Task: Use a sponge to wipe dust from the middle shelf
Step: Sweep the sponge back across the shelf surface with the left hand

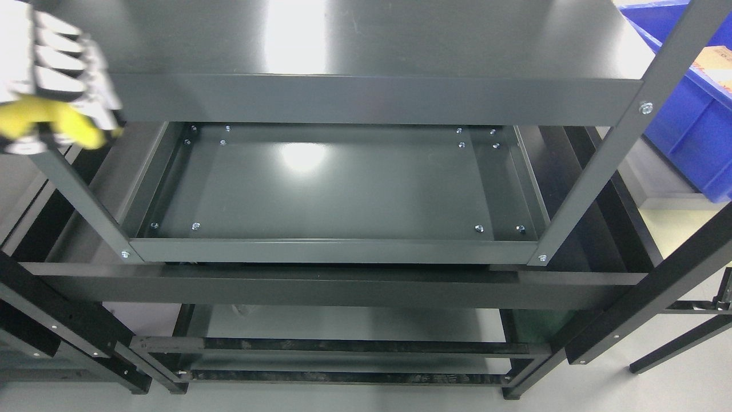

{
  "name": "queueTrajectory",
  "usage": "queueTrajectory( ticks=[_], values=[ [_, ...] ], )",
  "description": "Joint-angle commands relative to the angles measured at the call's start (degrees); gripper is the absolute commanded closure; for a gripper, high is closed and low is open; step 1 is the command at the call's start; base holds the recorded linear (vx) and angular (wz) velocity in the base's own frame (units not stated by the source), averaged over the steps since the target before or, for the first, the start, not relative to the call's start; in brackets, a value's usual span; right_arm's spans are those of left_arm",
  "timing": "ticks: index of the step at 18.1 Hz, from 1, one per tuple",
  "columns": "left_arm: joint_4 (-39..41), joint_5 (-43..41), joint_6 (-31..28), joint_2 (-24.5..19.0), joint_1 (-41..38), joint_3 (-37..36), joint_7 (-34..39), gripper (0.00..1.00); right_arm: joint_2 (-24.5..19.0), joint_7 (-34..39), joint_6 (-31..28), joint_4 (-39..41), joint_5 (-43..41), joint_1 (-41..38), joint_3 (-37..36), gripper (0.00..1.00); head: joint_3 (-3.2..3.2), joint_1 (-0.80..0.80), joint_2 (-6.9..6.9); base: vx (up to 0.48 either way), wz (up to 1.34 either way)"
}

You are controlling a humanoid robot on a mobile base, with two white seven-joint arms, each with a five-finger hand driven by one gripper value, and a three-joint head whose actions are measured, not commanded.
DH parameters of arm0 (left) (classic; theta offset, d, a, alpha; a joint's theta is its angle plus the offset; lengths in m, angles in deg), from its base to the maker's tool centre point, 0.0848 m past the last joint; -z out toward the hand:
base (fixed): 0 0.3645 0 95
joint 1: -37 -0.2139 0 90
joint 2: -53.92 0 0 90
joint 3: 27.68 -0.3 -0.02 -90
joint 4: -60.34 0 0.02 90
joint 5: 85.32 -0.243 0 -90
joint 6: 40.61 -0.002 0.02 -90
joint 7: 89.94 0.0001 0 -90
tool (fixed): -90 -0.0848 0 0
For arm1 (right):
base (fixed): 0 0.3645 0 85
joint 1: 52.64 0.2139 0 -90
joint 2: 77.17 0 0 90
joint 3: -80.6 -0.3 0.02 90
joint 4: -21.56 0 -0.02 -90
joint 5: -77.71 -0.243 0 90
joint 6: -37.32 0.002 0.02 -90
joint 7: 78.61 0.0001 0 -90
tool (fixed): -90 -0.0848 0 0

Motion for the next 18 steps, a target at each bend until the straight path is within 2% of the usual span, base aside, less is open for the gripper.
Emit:
queueTrajectory(
  ticks=[1, 2, 5, 8, 13, 14, 18],
  values=[
    [1.56, -14.41, 0.01, 38.99, 7.34, -5.78, -0.27, 1.0, 1.0, -0.05, 0.0, 1.0, 0.0, -0.01, -0.02, 0.0, 0.0, 0.0, 0.0, 0.0, 0.0],
    [1.56, -16.96, 0.01, 44.25, 7.87, -7.96, -0.27, 1.0, 1.0, -0.05, 0.0, 1.0, 0.0, -0.02, -0.02, 0.0, 0.0, 0.0, 0.0, 0.0, 0.0],
    [1.38, -24.86, 0.01, 56.31, 7.88, -11.67, -0.44, 1.0, 1.0, -0.05, 0.0, 1.0, 0.0, -0.02, -0.02, 0.0, 0.0, 0.0, 0.0, 0.0, 0.0],
    [0.77, -31.03, 0.01, 56.31, 7.96, -16.31, 0.78, 1.0, 1.0, -0.05, 0.0, 1.0, 0.0, -0.02, -0.02, 0.0, 0.0, 0.0, 0.0, 0.0, 0.0],
    [0.06, -38.33, 0.01, 56.31, 8.32, -27.83, 19.56, 1.0, 1.0, -0.05, 0.0, 1.0, 0.0, 0.07, -0.02, 0.0, 0.0, 0.0, 0.0, 0.0, 0.0],
    [-0.11, -39.73, -1.65, 56.31, 8.32, -29.76, 22.29, 1.0, 1.0, -0.05, 0.0, 1.0, 0.0, 0.07, -0.02, 0.0, 0.0, 0.0, 0.0, 0.0, 0.0],
    [-1.86, -40.1, -6.5, 56.31, 8.23, -33.64, 26.97, 1.0, 1.0, -0.05, 0.0, 1.0, 0.0, -0.02, -0.02, 0.0, 0.0, 0.0, 0.0, 0.0, 0.0]
  ],
)
